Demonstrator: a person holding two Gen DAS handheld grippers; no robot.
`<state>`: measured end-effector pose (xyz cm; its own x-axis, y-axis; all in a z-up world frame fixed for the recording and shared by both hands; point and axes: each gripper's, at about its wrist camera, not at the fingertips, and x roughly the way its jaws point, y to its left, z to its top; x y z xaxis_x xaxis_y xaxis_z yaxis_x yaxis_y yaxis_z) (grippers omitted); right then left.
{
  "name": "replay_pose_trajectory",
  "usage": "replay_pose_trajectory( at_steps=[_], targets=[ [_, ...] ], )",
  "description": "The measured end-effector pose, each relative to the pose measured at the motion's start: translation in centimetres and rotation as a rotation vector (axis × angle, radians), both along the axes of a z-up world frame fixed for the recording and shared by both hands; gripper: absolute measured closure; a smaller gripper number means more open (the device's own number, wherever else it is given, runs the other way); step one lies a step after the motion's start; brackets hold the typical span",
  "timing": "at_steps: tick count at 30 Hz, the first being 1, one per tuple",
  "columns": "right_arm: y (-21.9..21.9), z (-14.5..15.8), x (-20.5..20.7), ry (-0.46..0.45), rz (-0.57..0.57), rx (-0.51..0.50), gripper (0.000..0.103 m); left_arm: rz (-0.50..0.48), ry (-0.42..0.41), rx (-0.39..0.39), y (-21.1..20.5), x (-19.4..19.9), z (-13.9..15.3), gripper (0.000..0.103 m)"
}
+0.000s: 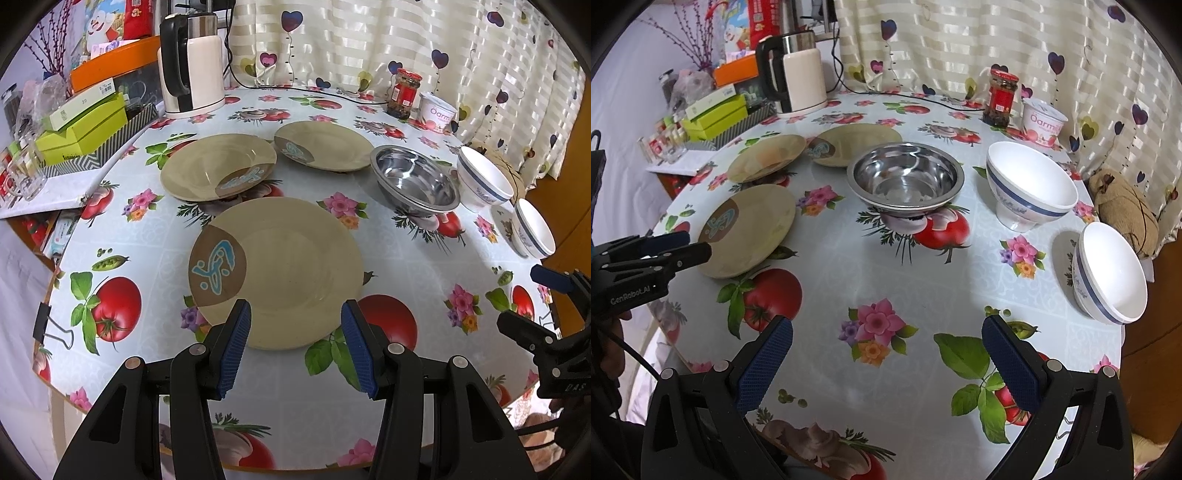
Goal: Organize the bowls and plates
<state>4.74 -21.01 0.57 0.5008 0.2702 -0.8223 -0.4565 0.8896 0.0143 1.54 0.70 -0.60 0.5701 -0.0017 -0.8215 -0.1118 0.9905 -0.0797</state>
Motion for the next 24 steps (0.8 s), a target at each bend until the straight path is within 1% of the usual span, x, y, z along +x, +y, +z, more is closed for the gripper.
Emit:
replay_pose_trajectory(
  at_steps=[15,21,24],
  targets=[
    [0.8,-0.1,0.5,-0.002,0.026,-0.004,0.000,0.021,-0.003,-0.003,0.8,0.4,0.0,0.051],
    [1.6,-0.3,0.9,0.024,0.059,0.012,0.000,0.029,0.004,-0.009,1.2,0.8,-0.2,0.051],
    [2.1,-0.3,1.0,0.026,0.069,0.004,0.000,0.037,0.007,-0.013,1.4,0.9,-0.3,0.051]
  ],
)
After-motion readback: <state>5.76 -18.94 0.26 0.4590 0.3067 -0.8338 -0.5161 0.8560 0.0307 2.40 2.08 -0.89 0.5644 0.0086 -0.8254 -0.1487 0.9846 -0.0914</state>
